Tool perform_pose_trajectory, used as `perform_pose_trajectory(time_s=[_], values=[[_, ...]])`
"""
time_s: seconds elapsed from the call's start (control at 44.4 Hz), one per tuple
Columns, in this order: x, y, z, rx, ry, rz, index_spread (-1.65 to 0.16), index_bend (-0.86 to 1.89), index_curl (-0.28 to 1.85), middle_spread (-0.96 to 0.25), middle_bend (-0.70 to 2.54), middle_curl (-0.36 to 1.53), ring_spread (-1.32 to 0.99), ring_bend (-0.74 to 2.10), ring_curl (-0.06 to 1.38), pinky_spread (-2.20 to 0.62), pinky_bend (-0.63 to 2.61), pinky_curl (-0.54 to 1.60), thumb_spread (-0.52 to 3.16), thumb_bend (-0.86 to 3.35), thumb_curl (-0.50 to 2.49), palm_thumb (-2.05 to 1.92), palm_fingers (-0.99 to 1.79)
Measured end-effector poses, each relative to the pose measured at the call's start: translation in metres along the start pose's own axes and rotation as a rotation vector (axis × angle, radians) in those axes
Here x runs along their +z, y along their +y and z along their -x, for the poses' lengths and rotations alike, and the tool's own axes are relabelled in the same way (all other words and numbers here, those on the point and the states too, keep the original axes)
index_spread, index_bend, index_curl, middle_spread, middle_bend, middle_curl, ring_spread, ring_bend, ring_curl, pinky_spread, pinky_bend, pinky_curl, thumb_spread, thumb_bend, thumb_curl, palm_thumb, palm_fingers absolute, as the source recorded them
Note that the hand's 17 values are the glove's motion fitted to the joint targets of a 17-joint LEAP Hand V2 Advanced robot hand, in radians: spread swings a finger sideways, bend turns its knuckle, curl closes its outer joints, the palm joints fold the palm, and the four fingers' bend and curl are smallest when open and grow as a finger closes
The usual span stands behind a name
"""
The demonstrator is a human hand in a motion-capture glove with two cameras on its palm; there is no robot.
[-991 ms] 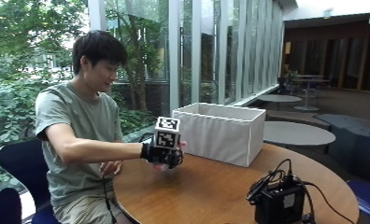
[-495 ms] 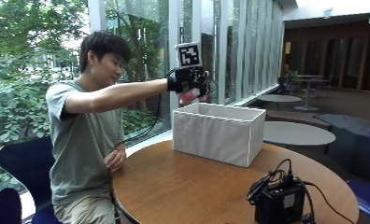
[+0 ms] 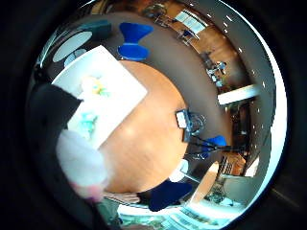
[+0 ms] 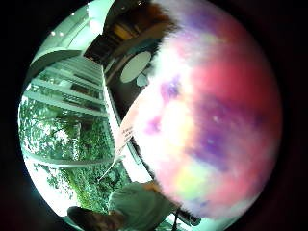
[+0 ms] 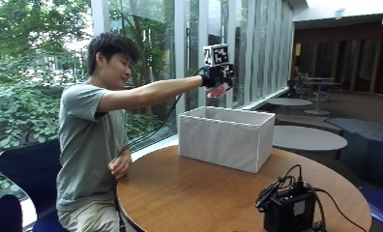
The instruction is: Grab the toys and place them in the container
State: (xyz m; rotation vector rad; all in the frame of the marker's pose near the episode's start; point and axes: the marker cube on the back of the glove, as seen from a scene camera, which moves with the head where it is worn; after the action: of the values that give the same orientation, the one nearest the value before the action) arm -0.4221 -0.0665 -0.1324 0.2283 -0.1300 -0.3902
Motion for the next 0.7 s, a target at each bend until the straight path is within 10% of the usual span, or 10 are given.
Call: perform_pose_trajectory(time_s=[0.225, 0.405, 0.698], values=[[0.030, -0.016, 0.052, -0.146, 0.036, 0.158, -0.33, 0.71, 1.00, -0.23, 1.21, 0.98, -0.43, 1.30, 0.76, -0.39, 1.01, 0.55, 0.46, 0.18, 1.17, 0.56, 0.78], [0.047, -0.009, 0.068, -0.155, 0.118, 0.241, -0.27, 0.16, 0.84, -0.20, 0.63, 0.80, -0.27, 0.87, 0.68, -0.21, 1.19, 0.60, 0.84, 0.04, 1.03, 0.31, -0.51], [0.057, -0.006, 0.079, -0.150, 0.005, 0.248, -0.23, 0.09, 0.56, -0.11, 0.28, 0.60, -0.14, 0.53, 0.47, -0.05, 0.95, 0.44, 1.20, -0.03, 0.78, 0.16, -0.22]])
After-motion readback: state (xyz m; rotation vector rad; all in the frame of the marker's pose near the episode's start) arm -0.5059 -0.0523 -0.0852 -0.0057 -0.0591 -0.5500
